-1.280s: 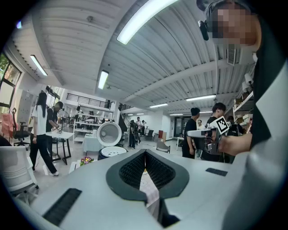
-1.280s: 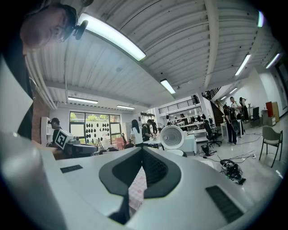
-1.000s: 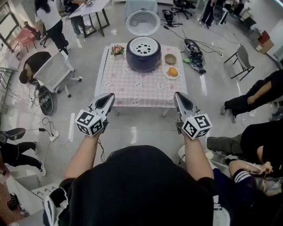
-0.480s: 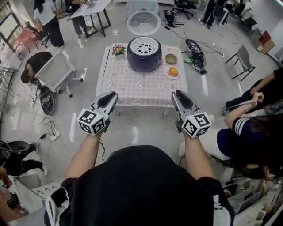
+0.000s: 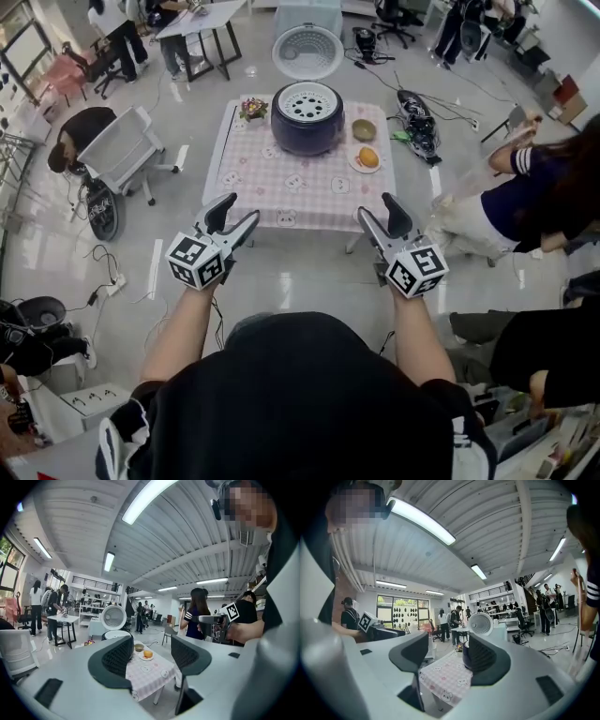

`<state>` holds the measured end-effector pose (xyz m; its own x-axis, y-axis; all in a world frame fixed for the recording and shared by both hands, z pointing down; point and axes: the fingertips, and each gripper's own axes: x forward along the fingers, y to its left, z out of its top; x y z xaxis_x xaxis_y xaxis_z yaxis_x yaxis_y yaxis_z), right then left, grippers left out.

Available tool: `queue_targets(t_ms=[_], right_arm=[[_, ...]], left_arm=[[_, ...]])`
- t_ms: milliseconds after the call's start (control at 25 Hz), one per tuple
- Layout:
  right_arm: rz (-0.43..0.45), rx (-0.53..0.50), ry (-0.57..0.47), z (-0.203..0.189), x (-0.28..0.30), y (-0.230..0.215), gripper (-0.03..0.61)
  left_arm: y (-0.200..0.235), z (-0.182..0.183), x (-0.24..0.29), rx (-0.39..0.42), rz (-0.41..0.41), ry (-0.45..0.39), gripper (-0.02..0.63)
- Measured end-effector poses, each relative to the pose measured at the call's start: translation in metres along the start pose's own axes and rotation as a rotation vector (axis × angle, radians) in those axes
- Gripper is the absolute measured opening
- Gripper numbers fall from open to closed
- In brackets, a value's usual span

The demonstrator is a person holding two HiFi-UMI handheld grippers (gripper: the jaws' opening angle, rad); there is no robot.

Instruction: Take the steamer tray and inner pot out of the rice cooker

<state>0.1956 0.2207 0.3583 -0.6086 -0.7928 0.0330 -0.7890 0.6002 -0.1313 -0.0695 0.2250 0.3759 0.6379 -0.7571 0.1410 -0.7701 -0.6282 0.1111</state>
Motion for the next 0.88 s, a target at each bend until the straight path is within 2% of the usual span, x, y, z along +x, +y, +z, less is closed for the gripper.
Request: queue_targets(t_ms=[360, 680, 880], right_arm=[[0.012, 0.029, 0.015, -0.008, 0.01, -0.01, 0.284], [-0.002, 0.036, 0.041, -0.019, 0.043, -0.028, 0.285], [-0.017, 0.035, 0.061, -0.02, 0.079, -0.043, 0.288]], left_arm=[[0.007, -0.013, -0.003, -0.032, 0.035, 0.018, 0.293], [0.04, -0.019, 0.024, -0.053, 0.019, 0.032, 0.296], [0.077, -0.014, 0.053, -0.063, -0.004, 0.036, 0.296]])
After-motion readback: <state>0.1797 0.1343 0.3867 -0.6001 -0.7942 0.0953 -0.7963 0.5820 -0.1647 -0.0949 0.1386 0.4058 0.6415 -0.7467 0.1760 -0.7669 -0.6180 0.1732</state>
